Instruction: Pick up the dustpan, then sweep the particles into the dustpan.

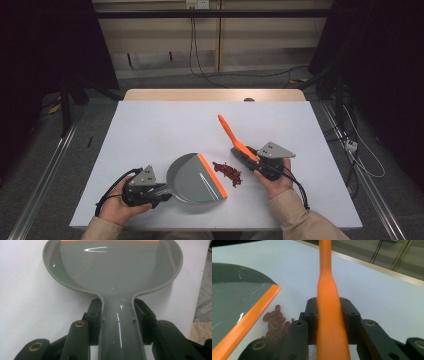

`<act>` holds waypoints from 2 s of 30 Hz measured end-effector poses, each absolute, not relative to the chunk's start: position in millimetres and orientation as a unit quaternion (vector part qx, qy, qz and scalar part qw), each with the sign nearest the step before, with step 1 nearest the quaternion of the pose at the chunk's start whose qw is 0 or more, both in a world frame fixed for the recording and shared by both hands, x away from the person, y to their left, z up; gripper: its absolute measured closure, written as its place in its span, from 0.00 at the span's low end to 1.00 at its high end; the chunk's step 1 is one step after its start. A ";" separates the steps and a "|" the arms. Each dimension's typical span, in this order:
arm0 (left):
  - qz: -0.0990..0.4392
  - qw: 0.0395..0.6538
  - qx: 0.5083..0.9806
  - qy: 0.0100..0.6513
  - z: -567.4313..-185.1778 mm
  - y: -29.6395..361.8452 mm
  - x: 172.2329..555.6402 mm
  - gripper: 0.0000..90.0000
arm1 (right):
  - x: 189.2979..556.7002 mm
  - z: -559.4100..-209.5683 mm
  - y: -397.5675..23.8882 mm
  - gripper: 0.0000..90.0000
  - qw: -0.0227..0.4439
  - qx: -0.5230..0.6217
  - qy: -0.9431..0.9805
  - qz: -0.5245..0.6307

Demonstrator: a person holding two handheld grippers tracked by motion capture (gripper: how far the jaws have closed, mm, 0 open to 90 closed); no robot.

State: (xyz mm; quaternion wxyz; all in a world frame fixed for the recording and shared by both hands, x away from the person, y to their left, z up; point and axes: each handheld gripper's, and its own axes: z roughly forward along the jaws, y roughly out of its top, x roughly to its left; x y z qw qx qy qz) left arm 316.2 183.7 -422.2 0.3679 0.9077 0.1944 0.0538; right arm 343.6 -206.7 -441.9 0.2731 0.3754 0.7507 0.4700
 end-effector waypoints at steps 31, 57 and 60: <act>0.029 0.372 0.905 0.205 -423.6 169.0 318.2 0.70 | 335.8 -442.8 -182.1 0.79 0.282 0.376 0.756 0.456; 0.025 0.372 0.904 0.209 -423.7 165.2 318.8 0.70 | 331.8 -443.9 -169.9 0.78 0.268 0.385 0.753 0.461; 0.026 0.369 0.905 0.208 -424.5 163.6 318.7 0.70 | 329.9 -444.3 -165.7 0.78 0.261 0.396 0.747 0.466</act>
